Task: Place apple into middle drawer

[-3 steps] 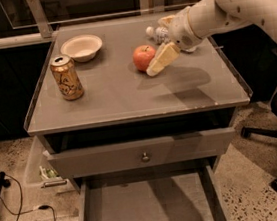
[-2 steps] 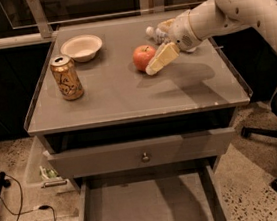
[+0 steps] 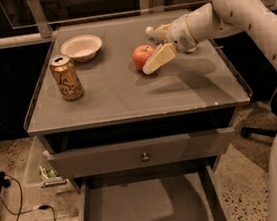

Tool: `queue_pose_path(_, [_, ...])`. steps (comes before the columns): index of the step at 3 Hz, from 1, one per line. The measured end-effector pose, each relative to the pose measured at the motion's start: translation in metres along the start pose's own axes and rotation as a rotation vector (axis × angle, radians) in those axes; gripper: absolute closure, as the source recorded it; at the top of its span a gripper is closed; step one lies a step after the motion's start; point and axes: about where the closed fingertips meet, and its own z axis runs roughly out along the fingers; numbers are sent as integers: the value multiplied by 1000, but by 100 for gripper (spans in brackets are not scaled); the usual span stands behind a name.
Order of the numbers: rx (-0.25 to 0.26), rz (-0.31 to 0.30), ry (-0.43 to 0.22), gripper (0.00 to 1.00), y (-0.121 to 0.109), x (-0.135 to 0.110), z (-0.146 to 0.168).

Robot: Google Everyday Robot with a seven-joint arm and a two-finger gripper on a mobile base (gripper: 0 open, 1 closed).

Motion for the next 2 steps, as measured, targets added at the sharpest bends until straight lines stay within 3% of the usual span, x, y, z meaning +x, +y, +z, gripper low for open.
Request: queue_pose_path(2, [-51, 14, 34, 0, 0, 9, 22])
